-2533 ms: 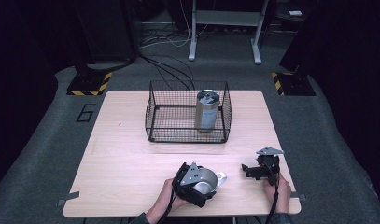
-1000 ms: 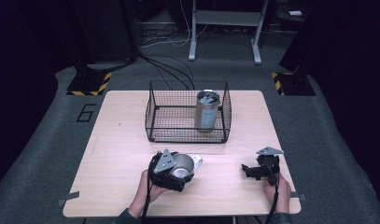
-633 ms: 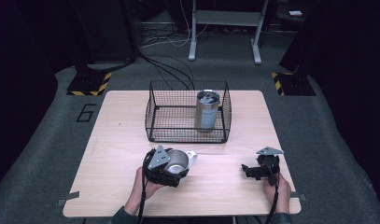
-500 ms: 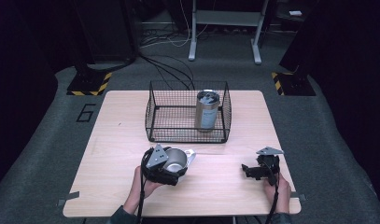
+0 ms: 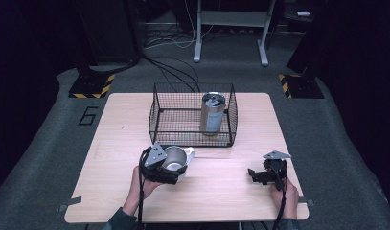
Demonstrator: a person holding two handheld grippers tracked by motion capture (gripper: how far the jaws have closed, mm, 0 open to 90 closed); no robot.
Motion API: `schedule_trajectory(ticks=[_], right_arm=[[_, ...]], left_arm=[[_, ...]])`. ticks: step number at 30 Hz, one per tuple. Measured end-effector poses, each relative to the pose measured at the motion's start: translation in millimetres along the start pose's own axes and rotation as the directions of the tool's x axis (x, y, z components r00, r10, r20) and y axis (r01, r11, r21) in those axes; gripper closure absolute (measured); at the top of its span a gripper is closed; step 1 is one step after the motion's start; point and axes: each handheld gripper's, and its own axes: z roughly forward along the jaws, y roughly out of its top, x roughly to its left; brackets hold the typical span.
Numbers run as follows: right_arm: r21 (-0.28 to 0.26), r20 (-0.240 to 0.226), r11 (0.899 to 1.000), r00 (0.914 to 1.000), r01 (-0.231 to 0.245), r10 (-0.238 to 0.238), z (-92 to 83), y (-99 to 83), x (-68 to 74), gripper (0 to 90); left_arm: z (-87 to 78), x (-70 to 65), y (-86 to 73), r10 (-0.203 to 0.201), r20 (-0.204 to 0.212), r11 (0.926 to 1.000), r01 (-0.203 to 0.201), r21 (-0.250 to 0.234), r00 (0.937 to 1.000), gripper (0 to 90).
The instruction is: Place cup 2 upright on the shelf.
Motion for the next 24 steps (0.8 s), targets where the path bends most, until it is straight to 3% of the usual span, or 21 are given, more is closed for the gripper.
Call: schedule_trajectory(ticks=[5,24], right_arm=[[0.0,0.0,1.0,1.0,0.0,0.0,0.0,0.0,0.0,0.0],[0.0,0.0,1.0,1.0,0.0,0.0,0.0,0.0,0.0,0.0]], left_arm=[[-2.0,6.7,2.7,-0.013,-0.023,0.9997,0.012,-0.021,0.9997,6.0],[-8.8,24.9,15.0,-0.023,-0.054,0.9995,0.022,-0.022,0.9983,6.0]])
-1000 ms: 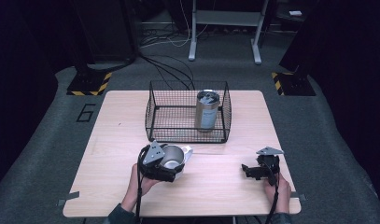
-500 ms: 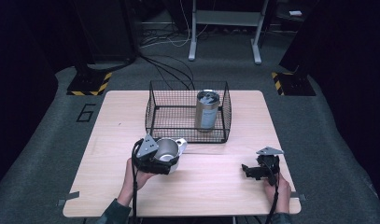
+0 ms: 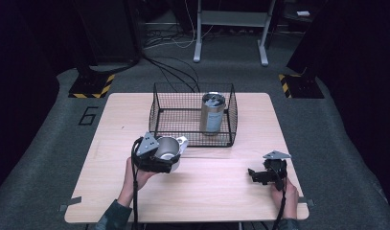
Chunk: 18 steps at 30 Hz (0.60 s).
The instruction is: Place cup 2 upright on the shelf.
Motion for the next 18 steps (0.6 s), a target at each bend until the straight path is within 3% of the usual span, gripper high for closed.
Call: schedule_trajectory(ticks=[18], right_arm=[[-0.001,0.0,1.0,1.0,0.0,0.0,0.1,0.0,0.0,0.0]], left_arm=[[2.4,11.7,17.7,-0.005,-0.02,0.9999,0.005,-0.015,0.9998,6.0]])
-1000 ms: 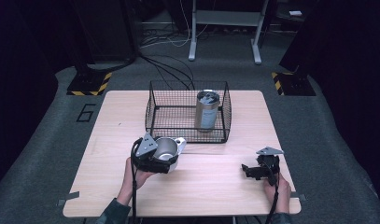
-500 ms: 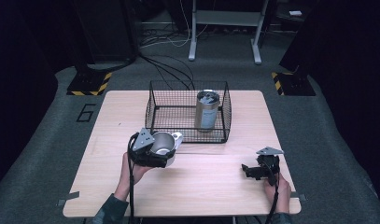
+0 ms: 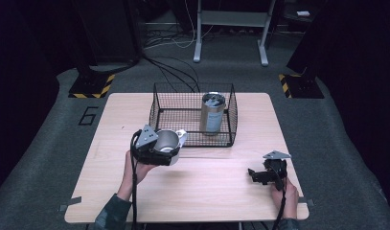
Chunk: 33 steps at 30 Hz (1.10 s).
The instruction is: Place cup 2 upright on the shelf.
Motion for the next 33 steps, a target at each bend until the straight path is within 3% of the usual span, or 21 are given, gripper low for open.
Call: schedule_trajectory(ticks=[33], right_arm=[[0.0,0.0,1.0,1.0,0.0,0.0,0.0,0.0,0.0,0.0]], left_arm=[[12.2,22.8,40.7,0.01,-0.04,0.9999,-0.01,-0.013,0.9992,6.0]])
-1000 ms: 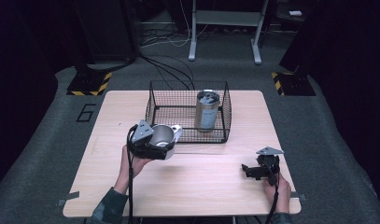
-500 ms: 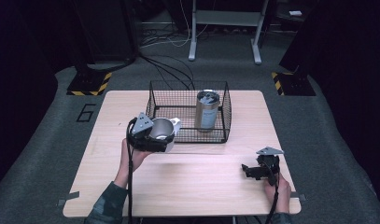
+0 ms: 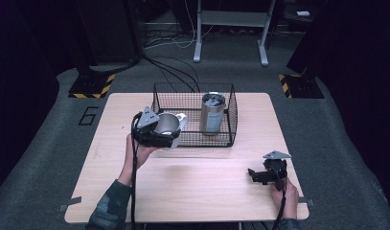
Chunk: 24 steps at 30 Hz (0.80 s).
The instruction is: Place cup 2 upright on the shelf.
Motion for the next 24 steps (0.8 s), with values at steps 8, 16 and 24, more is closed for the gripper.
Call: schedule_trajectory(ticks=[8,16,24], right_arm=[[0.0,0.0,1.0,1.0,0.0,0.0,0.0,0.0,0.0,0.0],[0.0,0.0,1.0,1.0,0.0,0.0,0.0,0.0,0.0,0.0],[0.0,0.0,1.0,1.0,0.0,0.0,0.0,0.0,0.0,0.0]], left_arm=[[7.1,7.1,10.3,0.008,-0.013,1.0,-0.008,0.002,0.9999,6.0],[14.8,14.9,22.2,0.008,-0.014,0.9997,-0.007,0.022,0.9999,6.0],[24.1,24.2,31.8,0.011,-0.021,0.9995,-0.01,0.031,0.9997,6.0]])
